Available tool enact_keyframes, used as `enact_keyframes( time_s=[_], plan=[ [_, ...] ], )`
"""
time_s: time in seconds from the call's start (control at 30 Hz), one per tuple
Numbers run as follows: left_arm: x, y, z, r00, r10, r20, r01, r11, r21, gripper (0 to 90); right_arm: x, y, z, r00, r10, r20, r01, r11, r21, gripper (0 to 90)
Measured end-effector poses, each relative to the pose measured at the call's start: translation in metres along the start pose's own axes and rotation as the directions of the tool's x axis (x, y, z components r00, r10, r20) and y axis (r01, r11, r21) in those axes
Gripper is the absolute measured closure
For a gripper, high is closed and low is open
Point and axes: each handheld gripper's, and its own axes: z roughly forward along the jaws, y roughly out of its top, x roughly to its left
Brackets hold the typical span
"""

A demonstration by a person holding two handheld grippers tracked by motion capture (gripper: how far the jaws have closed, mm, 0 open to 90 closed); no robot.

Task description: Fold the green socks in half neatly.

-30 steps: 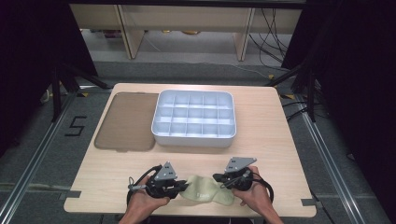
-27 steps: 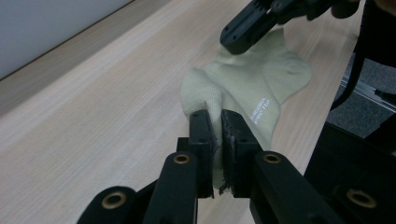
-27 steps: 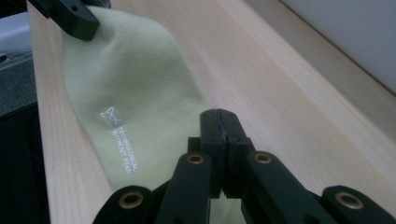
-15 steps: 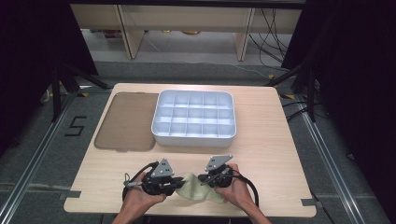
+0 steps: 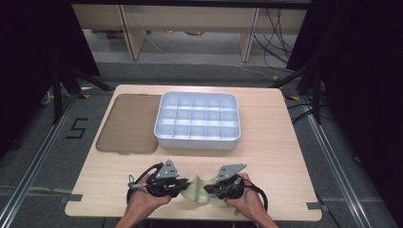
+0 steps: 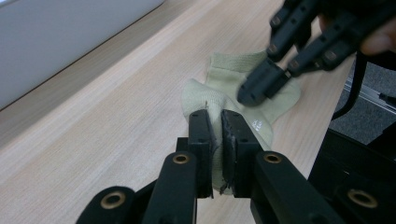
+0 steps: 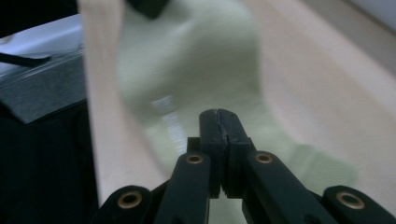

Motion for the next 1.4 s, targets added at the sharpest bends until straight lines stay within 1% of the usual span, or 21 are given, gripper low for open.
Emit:
enact_keyframes(
  time_s=[0.03, 0.1, 0.13, 0.17, 0.2, 0.23, 0.33, 0.4, 0.47, 0.53, 0.57, 0.7, 0.73, 0.87, 0.97, 1.07, 1.1, 1.23, 1.3, 1.37, 1.4],
  plan=[
    [-0.001, 0.001, 0.001, 1.0000, -0.008, 0.005, 0.008, 1.0000, -0.003, 82.4, 0.006, -0.003, 0.003, 0.9994, 0.002, -0.035, -0.002, 1.000, 0.016, 89.7],
    [0.000, 0.001, 0.001, 0.9999, 0.009, 0.010, -0.009, 1.0000, -0.001, 82.4, 0.009, -0.004, 0.008, 0.9982, -0.015, -0.058, 0.017, 0.999, 0.027, 89.6],
    [0.000, 0.001, 0.001, 1.0000, 0.009, 0.003, -0.009, 1.0000, 0.004, 82.4, 0.009, -0.004, 0.011, 0.9973, -0.045, -0.058, 0.047, 0.999, 0.027, 89.6],
    [0.000, 0.001, 0.002, 1.0000, -0.001, 0.003, 0.001, 1.0000, 0.002, 82.4, 0.011, -0.004, 0.013, 0.9977, -0.028, -0.061, 0.031, 0.998, 0.050, 89.6],
    [0.001, 0.000, 0.003, 1.0000, -0.004, 0.003, 0.004, 1.0000, 0.001, 82.4, 0.011, -0.004, 0.016, 0.9971, -0.051, -0.056, 0.054, 0.997, 0.060, 89.7],
    [0.001, 0.000, 0.003, 1.0000, 0.009, -0.002, -0.009, 0.9999, 0.008, 82.3, 0.012, -0.004, 0.017, 0.9973, -0.044, -0.058, 0.047, 0.997, 0.056, 89.7],
    [0.002, -0.001, 0.003, 1.0000, 0.002, 0.000, -0.002, 1.0000, 0.007, 82.3, 0.010, -0.002, 0.015, 0.9967, -0.060, -0.056, 0.062, 0.997, 0.042, 89.3],
    [0.004, -0.001, 0.002, 1.0000, -0.002, -0.006, 0.002, 1.0000, 0.002, 82.3, 0.005, -0.002, 0.000, 0.9986, -0.043, -0.032, 0.043, 0.999, 0.005, 89.3],
    [0.003, -0.001, 0.001, 1.0000, 0.000, -0.004, 0.000, 1.0000, 0.003, 82.3, -0.001, -0.003, -0.016, 0.9992, -0.031, 0.023, 0.031, 0.999, -0.008, 89.3],
    [0.001, 0.000, 0.002, 0.9998, -0.020, -0.006, 0.019, 0.9997, -0.012, 82.3, -0.008, -0.007, -0.029, 0.9967, -0.021, 0.078, 0.022, 1.000, -0.005, 89.3],
    [0.002, 0.000, 0.001, 1.0000, 0.002, -0.001, -0.002, 1.0000, 0.002, 82.3, -0.011, -0.011, -0.035, 0.9952, -0.004, 0.097, 0.004, 1.000, 0.003, 89.3],
    [-0.001, 0.002, 0.003, 1.0000, -0.003, 0.005, 0.003, 1.0000, -0.001, 82.1, -0.022, -0.028, -0.049, 0.9903, 0.037, 0.134, -0.041, 0.999, 0.025, 89.3],
    [-0.001, 0.004, 0.004, 0.9999, 0.008, 0.007, -0.008, 1.0000, 0.001, 82.1, -0.023, -0.032, -0.049, 0.9908, 0.046, 0.128, -0.049, 0.998, 0.027, 89.2],
    [-0.004, 0.009, 0.007, 0.9999, -0.008, 0.010, 0.008, 0.9999, -0.014, 82.0, -0.023, -0.038, -0.050, 0.9912, 0.052, 0.121, -0.058, 0.997, 0.047, 89.0],
    [-0.011, 0.020, 0.012, 0.9994, 0.002, 0.034, -0.001, 0.9995, -0.032, 82.0, -0.023, -0.042, -0.043, 0.9918, 0.044, 0.120, -0.056, 0.993, 0.100, 88.9],
    [-0.016, 0.026, 0.017, 0.9985, 0.029, 0.047, -0.027, 0.9993, -0.024, 82.0, -0.025, -0.043, -0.041, 0.9926, 0.032, 0.117, -0.044, 0.994, 0.101, 88.7],
    [-0.019, 0.032, 0.022, 0.9976, 0.045, 0.052, -0.044, 0.9989, -0.017, 82.0, -0.023, -0.043, -0.040, 0.9902, 0.074, 0.119, -0.085, 0.992, 0.095, 88.6],
    [-0.022, 0.038, 0.036, 0.9959, 0.064, 0.064, -0.064, 0.9979, 0.005, 82.0, -0.025, -0.043, -0.043, 0.9906, 0.063, 0.121, -0.075, 0.992, 0.098, 88.6],
    [-0.023, 0.039, 0.044, 0.9967, 0.045, 0.068, -0.045, 0.9990, 0.006, 81.9, -0.026, -0.041, -0.046, 0.9908, 0.048, 0.127, -0.059, 0.995, 0.085, 88.6],
    [-0.021, 0.041, 0.049, 0.9963, 0.056, 0.066, -0.058, 0.9978, 0.032, 81.9, -0.026, -0.040, -0.048, 0.9899, 0.057, 0.130, -0.066, 0.995, 0.070, 88.6],
    [-0.022, 0.041, 0.052, 0.9958, 0.047, 0.079, -0.049, 0.9986, 0.019, 81.8, -0.027, -0.040, -0.049, 0.9905, 0.050, 0.128, -0.060, 0.996, 0.072, 88.4]
  ],
)
